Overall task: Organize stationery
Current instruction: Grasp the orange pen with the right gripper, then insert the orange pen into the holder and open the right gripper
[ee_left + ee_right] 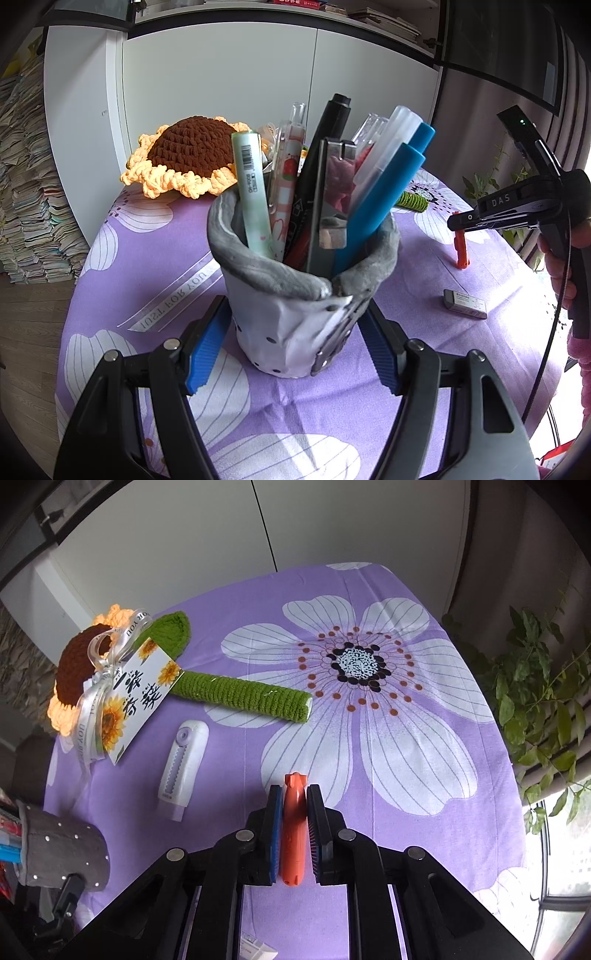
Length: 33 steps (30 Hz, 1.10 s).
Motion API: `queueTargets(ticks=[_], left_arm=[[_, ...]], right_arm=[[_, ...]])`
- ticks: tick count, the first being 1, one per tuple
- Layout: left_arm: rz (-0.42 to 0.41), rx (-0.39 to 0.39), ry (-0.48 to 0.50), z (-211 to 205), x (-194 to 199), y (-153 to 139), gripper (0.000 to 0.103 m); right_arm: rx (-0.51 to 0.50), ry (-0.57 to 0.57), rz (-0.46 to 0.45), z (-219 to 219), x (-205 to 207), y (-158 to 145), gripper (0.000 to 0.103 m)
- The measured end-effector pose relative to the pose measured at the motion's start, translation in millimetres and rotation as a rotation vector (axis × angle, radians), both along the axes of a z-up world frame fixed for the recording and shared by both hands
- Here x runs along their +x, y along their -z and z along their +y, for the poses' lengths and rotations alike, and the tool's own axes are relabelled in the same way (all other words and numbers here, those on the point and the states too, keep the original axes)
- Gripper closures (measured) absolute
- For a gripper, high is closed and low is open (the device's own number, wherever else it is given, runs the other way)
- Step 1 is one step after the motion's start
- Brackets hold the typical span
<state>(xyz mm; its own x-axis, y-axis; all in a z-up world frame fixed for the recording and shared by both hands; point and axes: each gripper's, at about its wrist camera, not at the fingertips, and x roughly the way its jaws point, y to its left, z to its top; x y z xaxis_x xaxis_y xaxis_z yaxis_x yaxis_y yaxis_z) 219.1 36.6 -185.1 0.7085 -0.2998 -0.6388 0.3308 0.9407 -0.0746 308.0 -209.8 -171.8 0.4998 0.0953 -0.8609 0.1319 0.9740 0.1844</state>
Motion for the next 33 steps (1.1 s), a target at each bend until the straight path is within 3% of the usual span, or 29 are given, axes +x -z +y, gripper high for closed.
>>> queueTargets(ticks=[9, 21, 27, 33], left_arm=[[0.000, -0.001, 0.000, 0, 0, 0, 0.033], [0.001, -0.001, 0.000, 0, 1, 0, 0.033], [0.001, -0.001, 0.000, 0, 1, 0, 0.033], [0.001, -0.001, 0.000, 0, 1, 0, 0.033]], right_arm=[[0.047, -0.111, -0.153, 27, -49, -52, 0.089], [0.154, -0.426, -0.414, 108, -106, -139, 0.089], [0.160, -0.542, -0.418, 149, -97, -129, 0.089], [0.179, -0.532, -0.365, 160, -73, -108, 0.089]])
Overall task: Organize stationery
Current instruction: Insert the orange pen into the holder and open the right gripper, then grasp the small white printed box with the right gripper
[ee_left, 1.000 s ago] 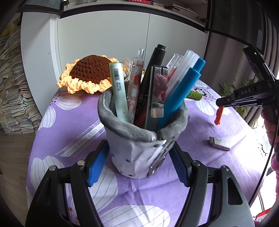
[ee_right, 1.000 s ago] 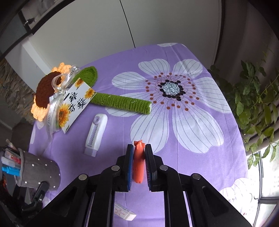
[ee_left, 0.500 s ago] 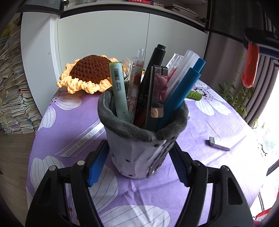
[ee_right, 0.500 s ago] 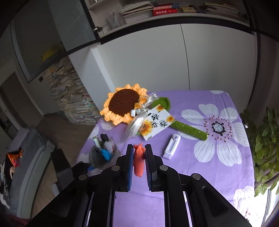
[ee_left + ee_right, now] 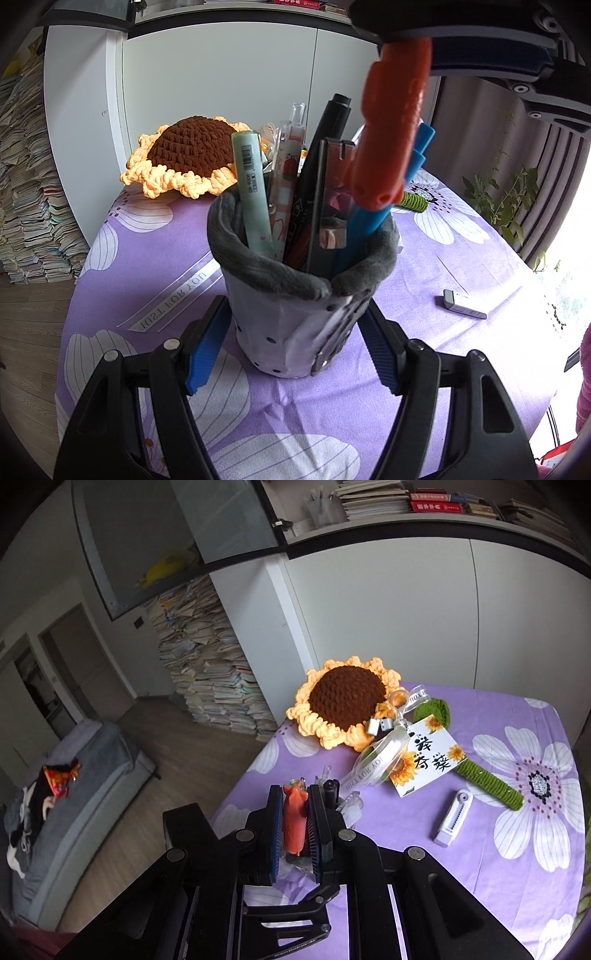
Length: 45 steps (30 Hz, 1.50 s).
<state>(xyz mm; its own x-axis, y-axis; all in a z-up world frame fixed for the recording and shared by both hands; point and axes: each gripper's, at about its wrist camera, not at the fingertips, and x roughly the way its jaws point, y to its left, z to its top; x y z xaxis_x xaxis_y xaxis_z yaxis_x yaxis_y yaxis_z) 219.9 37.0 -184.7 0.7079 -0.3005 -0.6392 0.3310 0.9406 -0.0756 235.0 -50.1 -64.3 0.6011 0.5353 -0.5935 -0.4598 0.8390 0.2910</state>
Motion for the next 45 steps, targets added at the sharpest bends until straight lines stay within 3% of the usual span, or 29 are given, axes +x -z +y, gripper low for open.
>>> queueTargets(ticks=[17, 30, 37, 43, 45], left_arm=[[0.002, -0.001, 0.000, 0, 1, 1, 0.033], [0.002, -0.001, 0.000, 1, 2, 1, 0.033], [0.003, -0.002, 0.000, 1, 2, 1, 0.033], [0.000, -0.002, -0.001, 1, 2, 0, 0.033], [-0.009, -0.004, -0.003, 2, 1, -1, 0.027]], right_arm=[[-0.019, -0.042, 0.013, 12, 15, 22, 0.089], [0.028, 0.015, -0.021, -21, -5, 7, 0.089], [-0.125, 0.118, -0.020, -67, -23, 19, 0.089], [-0.329, 0.158, 0.160, -94, -14, 74, 0.089], [-0.373, 0.155, 0.185, -97, -14, 88, 0.089]])
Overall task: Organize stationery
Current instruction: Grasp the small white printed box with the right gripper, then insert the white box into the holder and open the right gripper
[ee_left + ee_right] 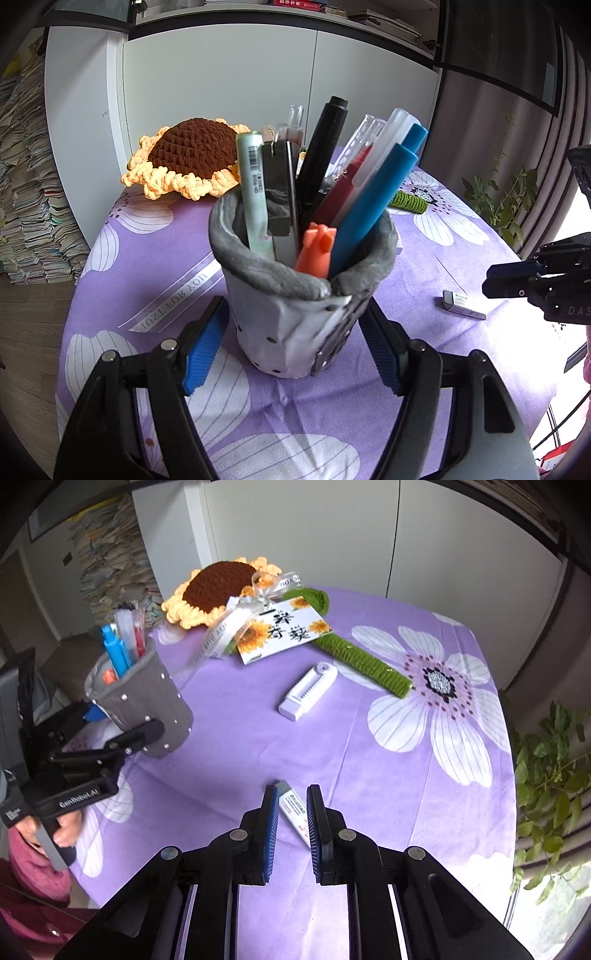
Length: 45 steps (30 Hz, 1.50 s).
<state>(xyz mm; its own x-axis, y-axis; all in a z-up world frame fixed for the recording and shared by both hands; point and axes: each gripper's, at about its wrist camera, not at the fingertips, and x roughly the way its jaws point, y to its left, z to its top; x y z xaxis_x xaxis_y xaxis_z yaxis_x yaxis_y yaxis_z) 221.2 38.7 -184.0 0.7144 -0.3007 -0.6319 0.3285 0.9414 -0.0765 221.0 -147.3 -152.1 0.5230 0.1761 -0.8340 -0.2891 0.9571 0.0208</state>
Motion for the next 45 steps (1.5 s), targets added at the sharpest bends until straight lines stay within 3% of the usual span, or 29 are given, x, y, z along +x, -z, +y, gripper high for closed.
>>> queueTargets(ticks=[9, 12, 14, 20, 22, 24, 25, 33, 37, 40, 45], left_arm=[[-0.065, -0.018, -0.022, 5, -9, -9, 0.024], [-0.069, -0.032, -0.019, 8, -7, -10, 0.026], [-0.066, -0.046, 0.001, 7, -8, -10, 0.037], [-0.074, -0.031, 0.003, 4, -9, -10, 0.037], [-0.074, -0.032, 0.004, 4, -9, -10, 0.037], [-0.074, -0.032, 0.004, 4, -9, -10, 0.037], [-0.074, -0.032, 0.004, 3, -9, -10, 0.037], [-0.074, -0.033, 0.004, 3, -9, -10, 0.037], [-0.074, -0.032, 0.004, 3, -9, -10, 0.036], [-0.069, -0.032, 0.004, 3, -9, -10, 0.036], [-0.066, -0.034, 0.005, 4, -8, -10, 0.036]], right_arm=[[0.004, -0.032, 0.012, 0, 1, 10, 0.089], [0.003, -0.027, 0.020, -1, 3, 13, 0.089], [0.001, -0.021, 0.028, -4, 5, 16, 0.088], [-0.022, -0.049, 0.050, -2, 10, 23, 0.088], [-0.036, -0.067, 0.053, 1, 11, 24, 0.078], [-0.053, -0.088, 0.045, 6, 12, 25, 0.061], [-0.063, -0.098, 0.038, 8, 12, 25, 0.060], [-0.153, -0.166, 0.060, 26, 22, 34, 0.060], [-0.175, -0.192, 0.077, 29, 25, 38, 0.082], [-0.206, -0.176, 0.067, 31, 25, 38, 0.084], [-0.108, -0.097, 0.038, 26, 19, 13, 0.085]])
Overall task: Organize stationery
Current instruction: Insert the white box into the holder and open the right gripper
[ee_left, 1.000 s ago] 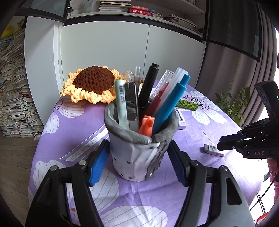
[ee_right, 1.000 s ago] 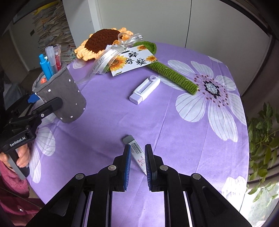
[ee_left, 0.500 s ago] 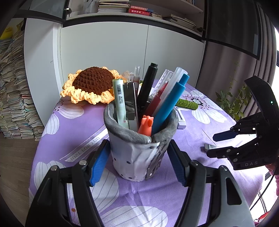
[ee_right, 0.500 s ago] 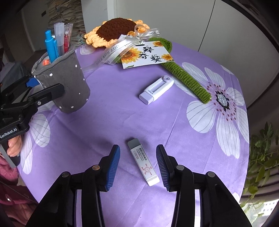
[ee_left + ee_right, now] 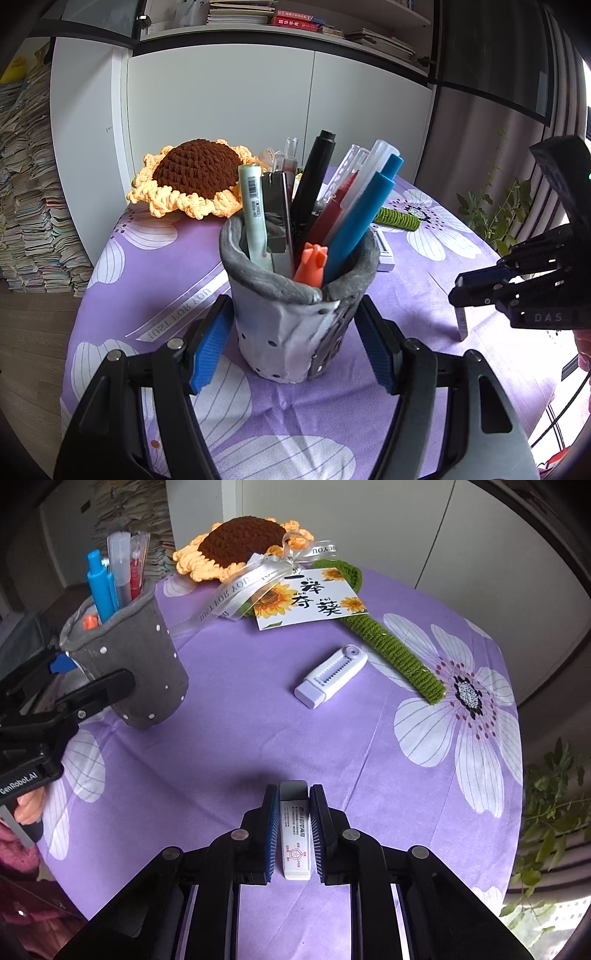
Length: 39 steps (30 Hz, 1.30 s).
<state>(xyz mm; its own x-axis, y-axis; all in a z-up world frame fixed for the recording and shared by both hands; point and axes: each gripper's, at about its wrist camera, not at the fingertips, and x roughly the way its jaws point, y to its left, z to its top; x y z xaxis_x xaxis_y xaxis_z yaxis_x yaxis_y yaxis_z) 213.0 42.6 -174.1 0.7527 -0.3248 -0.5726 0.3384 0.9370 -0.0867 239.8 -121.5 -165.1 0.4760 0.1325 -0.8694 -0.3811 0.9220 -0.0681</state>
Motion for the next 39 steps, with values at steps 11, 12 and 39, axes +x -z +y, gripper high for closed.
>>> queueTargets(ticks=[11, 12, 39], left_arm=[[0.000, 0.000, 0.000, 0, 0, 0, 0.036], [0.000, 0.000, 0.000, 0, 0, 0, 0.036], [0.008, -0.002, 0.000, -1, -2, 1, 0.036]], right_arm=[[0.363, -0.062, -0.196, 14, -40, -102, 0.086], [0.396, -0.088, -0.205, 18, -41, -111, 0.086], [0.364, -0.155, -0.202, 74, 1, -101, 0.085]])
